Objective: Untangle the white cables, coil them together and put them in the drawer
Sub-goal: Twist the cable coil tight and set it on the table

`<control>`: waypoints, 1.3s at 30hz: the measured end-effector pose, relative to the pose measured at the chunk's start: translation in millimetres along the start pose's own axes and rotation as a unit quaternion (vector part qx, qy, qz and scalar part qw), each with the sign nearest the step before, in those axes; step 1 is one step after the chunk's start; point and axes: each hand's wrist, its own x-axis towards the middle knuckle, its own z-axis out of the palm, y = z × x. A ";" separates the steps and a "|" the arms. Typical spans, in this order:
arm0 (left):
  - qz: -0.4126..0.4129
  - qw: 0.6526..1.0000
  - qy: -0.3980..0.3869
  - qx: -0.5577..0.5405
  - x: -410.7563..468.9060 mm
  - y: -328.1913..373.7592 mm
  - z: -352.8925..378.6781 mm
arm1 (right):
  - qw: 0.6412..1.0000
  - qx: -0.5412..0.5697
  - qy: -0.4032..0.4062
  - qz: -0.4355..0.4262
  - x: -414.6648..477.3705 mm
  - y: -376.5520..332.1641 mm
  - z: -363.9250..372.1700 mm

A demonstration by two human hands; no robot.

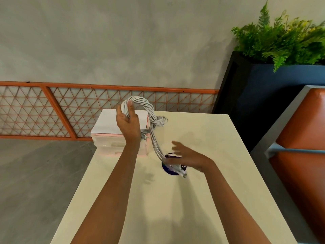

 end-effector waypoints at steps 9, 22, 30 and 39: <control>-0.030 0.993 -0.117 0.005 -30.6 14.5 11.6 | 0.923 -0.097 0.294 -0.230 40.6 -36.4 13.4; -0.071 0.967 -0.233 -0.074 -34.9 24.6 17.0 | 0.876 0.367 0.251 -0.184 34.5 -45.1 10.0; -0.139 0.965 -0.194 -0.107 -43.8 15.8 15.2 | 0.834 0.523 0.095 -0.146 43.0 -60.7 1.5; -0.170 0.953 -0.181 -0.172 -41.9 27.2 22.4 | 0.796 0.574 -0.001 -0.192 42.8 -63.2 5.8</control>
